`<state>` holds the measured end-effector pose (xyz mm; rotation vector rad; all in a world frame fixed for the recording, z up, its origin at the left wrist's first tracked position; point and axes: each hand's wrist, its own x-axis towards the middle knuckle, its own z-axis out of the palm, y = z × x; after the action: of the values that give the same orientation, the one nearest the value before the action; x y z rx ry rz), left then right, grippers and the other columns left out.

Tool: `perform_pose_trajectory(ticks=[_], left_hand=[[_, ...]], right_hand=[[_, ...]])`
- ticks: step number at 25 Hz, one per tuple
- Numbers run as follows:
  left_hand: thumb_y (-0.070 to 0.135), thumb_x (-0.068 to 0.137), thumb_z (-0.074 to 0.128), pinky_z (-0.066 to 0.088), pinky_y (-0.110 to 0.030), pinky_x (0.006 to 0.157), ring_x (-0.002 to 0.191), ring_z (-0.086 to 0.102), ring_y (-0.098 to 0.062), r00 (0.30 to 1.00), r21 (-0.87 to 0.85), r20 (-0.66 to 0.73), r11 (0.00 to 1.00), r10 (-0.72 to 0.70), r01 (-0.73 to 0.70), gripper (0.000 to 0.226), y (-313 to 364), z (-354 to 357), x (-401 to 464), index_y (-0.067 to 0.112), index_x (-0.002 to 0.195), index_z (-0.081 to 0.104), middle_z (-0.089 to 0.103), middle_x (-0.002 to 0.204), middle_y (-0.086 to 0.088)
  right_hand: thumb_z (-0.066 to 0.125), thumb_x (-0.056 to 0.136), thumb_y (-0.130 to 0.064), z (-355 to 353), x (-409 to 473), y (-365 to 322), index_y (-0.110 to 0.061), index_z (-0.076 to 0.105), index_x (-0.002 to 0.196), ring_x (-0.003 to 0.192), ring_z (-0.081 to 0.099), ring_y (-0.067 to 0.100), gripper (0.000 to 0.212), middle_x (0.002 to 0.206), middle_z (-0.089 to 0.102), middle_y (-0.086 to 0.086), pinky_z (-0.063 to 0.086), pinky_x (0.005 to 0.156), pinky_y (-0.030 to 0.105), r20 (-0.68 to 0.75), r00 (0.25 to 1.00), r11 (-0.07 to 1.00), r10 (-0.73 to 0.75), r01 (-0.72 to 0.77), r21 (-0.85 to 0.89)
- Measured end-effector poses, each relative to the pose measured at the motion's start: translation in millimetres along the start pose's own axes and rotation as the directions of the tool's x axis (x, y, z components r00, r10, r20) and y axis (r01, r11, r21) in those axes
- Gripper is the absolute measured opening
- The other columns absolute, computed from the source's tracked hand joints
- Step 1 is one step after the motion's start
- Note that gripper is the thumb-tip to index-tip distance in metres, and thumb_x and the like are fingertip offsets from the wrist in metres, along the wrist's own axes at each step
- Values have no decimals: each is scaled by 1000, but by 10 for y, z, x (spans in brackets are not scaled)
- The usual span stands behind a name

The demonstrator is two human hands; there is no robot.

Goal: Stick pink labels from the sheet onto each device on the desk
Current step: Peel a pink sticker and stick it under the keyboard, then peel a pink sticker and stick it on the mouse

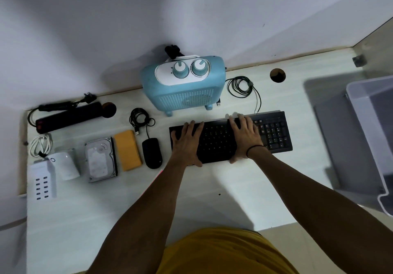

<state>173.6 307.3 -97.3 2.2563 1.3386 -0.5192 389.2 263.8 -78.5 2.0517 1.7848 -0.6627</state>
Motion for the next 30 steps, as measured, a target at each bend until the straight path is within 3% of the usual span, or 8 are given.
perform_pose_trajectory(ticks=[4, 7, 11, 14, 17, 21, 26, 30], left_hand=[[42, 72, 82, 23, -59, 116, 154, 13, -26, 989, -127, -134, 991, -68, 51, 114, -87, 106, -345, 24, 160, 12, 13, 166, -4], [28, 82, 76, 40, -50, 109, 143, 38, -29, 971, -261, -201, 962, -132, 77, 89, -256, 279, -692, 15, 156, 28, 35, 158, -9], [20, 89, 73, 44, -41, 106, 135, 47, -29, 944, -376, -171, 904, -282, 202, 69, -577, 488, -1245, 11, 150, 42, 45, 151, -10], [22, 90, 73, 46, -39, 104, 127, 53, -28, 912, -440, -148, 851, -382, 285, 55, -776, 659, -1567, 11, 140, 54, 54, 140, -11], [27, 87, 76, 50, -43, 100, 124, 55, -27, 865, -466, -103, 792, -490, 394, 55, -933, 826, -1794, 13, 136, 56, 53, 137, -9], [33, 80, 81, 47, -50, 100, 132, 45, -29, 765, -512, 43, 643, -643, 569, 72, -1100, 1079, -2034, 19, 142, 46, 38, 145, -8], [33, 75, 84, 47, -48, 94, 125, 48, -30, 789, -379, 36, 723, -613, 578, 77, -1280, 1298, -2184, 22, 139, 42, 42, 137, -9], [28, 77, 82, 47, -44, 90, 118, 52, -29, 790, -341, -2, 743, -613, 576, 65, -1312, 1352, -2191, 18, 131, 47, 50, 129, -9]], right_hand=[[88, 48, -59, 27, -170, -545, -22, 14, 155, 147, 11, 35, 135, 160, 11, 11, 28, 116, 55, -127, 984, 982, -128, 144, 122], [80, 65, -56, 163, -311, -999, -20, 24, 153, 147, 14, 33, 111, 159, 18, 11, 31, 115, 53, -139, 967, 955, -212, 235, 180], [76, 77, -49, 425, -537, -1470, -18, 26, 152, 147, 14, 33, 95, 158, 19, 10, 31, 115, 48, -98, 929, 928, -357, 365, 76], [74, 82, -41, 604, -689, -1698, -18, 35, 148, 143, 22, 30, 80, 151, 31, 7, 36, 111, 44, -54, 893, 894, -446, 447, 20], [70, 86, -37, 802, -834, -1870, -20, 42, 145, 139, 27, 30, 67, 147, 38, 6, 39, 105, 42, 28, 863, 862, -504, 505, -43], [67, 88, -37, 996, -988, -2018, -21, 32, 150, 142, 22, 34, 72, 157, 25, 5, 37, 105, 46, 178, 817, 804, -549, 574, -154], [65, 89, -37, 1096, -1098, -2181, -19, 17, 156, 148, 11, 37, 84, 164, 9, 8, 32, 110, 49, 258, 829, 802, -495, 551, -232], [64, 89, -40, 1082, -1117, -2285, -17, 17, 155, 148, 11, 38, 85, 164, 9, 10, 32, 110, 49, 261, 839, 796, -478, 539, -276]])
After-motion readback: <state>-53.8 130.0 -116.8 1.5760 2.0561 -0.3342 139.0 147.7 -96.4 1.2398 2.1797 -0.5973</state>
